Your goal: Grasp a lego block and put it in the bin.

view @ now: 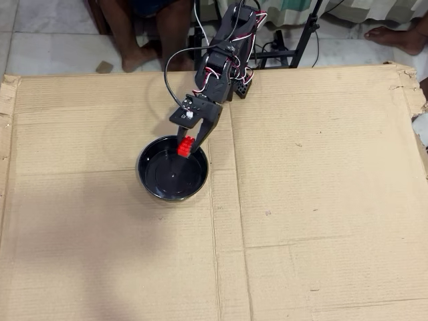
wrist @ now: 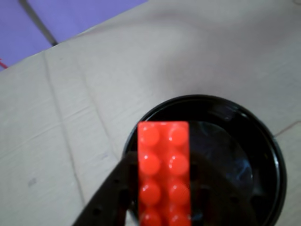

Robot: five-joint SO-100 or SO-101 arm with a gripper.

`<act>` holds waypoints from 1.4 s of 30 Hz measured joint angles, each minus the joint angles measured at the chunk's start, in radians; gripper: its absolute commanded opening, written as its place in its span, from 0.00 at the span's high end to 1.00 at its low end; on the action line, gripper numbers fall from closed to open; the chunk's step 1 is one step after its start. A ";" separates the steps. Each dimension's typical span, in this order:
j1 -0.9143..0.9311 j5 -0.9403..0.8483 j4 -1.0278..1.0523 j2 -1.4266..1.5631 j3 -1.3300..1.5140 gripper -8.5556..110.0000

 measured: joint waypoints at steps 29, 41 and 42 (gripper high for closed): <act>0.106 -0.002 -0.077 0.000 0.103 0.75; 0.069 -0.002 -0.077 0.000 0.123 0.75; 0.060 -0.002 -0.077 0.000 0.123 0.75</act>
